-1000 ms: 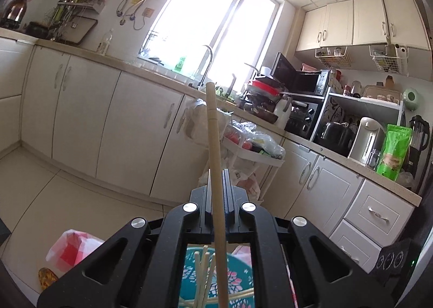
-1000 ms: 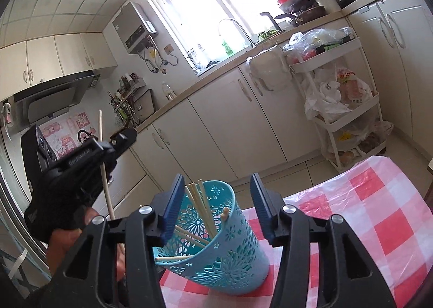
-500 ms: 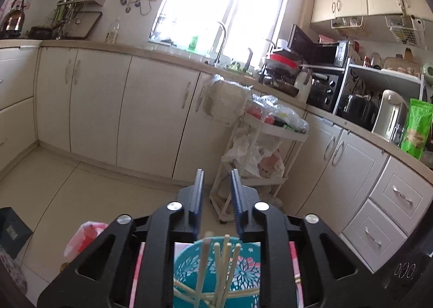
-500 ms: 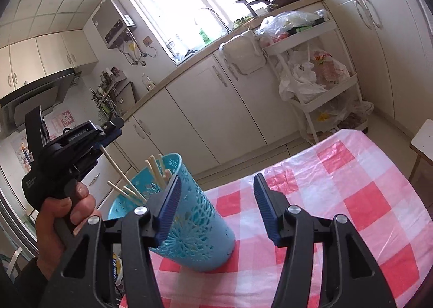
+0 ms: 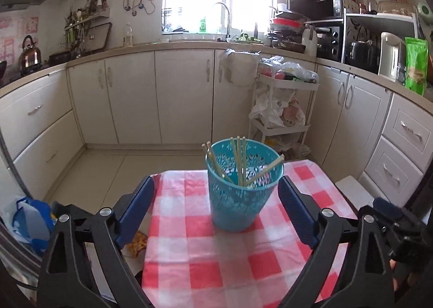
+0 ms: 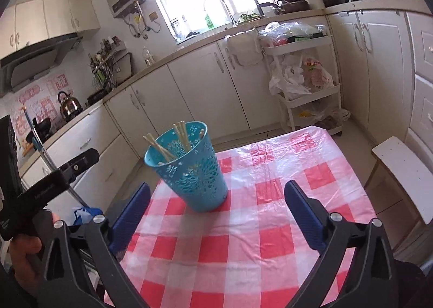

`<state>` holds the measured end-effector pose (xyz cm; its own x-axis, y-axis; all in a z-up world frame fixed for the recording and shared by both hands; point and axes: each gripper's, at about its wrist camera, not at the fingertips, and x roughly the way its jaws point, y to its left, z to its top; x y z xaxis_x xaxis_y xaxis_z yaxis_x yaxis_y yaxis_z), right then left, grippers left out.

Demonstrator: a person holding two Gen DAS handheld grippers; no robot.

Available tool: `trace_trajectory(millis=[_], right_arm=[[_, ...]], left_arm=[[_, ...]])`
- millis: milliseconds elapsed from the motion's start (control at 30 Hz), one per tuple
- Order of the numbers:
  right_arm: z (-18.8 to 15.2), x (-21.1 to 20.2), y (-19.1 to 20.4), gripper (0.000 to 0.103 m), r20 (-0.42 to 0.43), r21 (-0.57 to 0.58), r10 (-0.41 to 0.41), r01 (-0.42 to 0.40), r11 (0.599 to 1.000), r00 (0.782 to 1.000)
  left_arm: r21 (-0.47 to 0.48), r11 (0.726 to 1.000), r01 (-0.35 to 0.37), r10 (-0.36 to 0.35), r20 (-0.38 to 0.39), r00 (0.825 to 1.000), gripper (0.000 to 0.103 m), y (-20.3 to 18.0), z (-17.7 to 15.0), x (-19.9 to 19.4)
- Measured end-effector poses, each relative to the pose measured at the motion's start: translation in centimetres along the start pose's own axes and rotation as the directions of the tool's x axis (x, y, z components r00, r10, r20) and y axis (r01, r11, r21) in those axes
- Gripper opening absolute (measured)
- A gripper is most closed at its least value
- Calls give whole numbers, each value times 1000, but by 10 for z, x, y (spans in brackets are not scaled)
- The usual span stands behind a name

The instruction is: Organize utensils

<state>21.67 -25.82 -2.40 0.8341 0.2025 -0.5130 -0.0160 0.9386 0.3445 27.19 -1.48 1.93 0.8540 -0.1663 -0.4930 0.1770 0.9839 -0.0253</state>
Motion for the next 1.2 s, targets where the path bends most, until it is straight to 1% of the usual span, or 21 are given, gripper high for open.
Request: trace_trajectory(millis=[100, 233, 300, 333, 500, 533, 567, 633, 700, 767, 933, 1033, 1133, 1200], right_arm=[[-13, -31, 22, 96, -54, -65, -48, 45, 997, 997], [-31, -58, 39, 96, -116, -96, -86, 75, 993, 990], [-41, -70, 45, 96, -141, -99, -103, 90, 991, 985], [-45, -76, 47, 96, -149, -101, -114, 100, 990, 982], [-73, -104, 58, 96, -187, -154, -151, 123, 980, 971], [-79, -111, 58, 96, -193, -149, -157, 129, 980, 968], [-85, -117, 57, 96, -195, -137, -160, 135, 981, 968], [-97, -133, 57, 96, -183, -112, -169, 150, 982, 968], [-109, -149, 59, 96, -155, -99, -175, 161, 982, 972], [-119, -162, 63, 96, -137, -88, -153, 142, 986, 979], [-129, -180, 70, 96, -115, -72, -92, 84, 994, 989], [-133, -188, 75, 96, -106, -68, -71, 64, 996, 992], [-133, -198, 82, 96, -63, -82, -50, 45, 996, 997], [-133, -205, 86, 96, -39, -93, -18, 14, 996, 999]], left_arm=[[-29, 998, -48, 47, -32, 998, 95, 2, -23, -42], [-83, 991, -109, 102, -78, 992, 95, 6, -52, -85], [-98, 982, -163, 153, -110, 982, 95, 5, -65, -104], [-96, 980, -175, 163, -123, 979, 95, 5, -70, -110], [-68, 980, -186, 173, -168, 971, 95, -5, -89, -146], [-69, 982, -175, 161, -172, 972, 95, -7, -91, -152], [-67, 987, -147, 133, -177, 975, 95, -8, -94, -162], [-58, 992, -111, 99, -186, 978, 95, -12, -93, -172], [-47, 994, -100, 89, -183, 979, 95, -15, -97, -182], [-44, 993, -108, 99, -171, 980, 95, -17, -100, -191], [-46, 989, -143, 134, -152, 979, 95, -16, -113, -207], [-60, 984, -166, 154, -163, 975, 95, -13, -115, -209], [-81, 982, -173, 159, -159, 974, 95, -7, -116, -212], [-83, 981, -175, 161, -151, 975, 95, -7, -116, -215]])
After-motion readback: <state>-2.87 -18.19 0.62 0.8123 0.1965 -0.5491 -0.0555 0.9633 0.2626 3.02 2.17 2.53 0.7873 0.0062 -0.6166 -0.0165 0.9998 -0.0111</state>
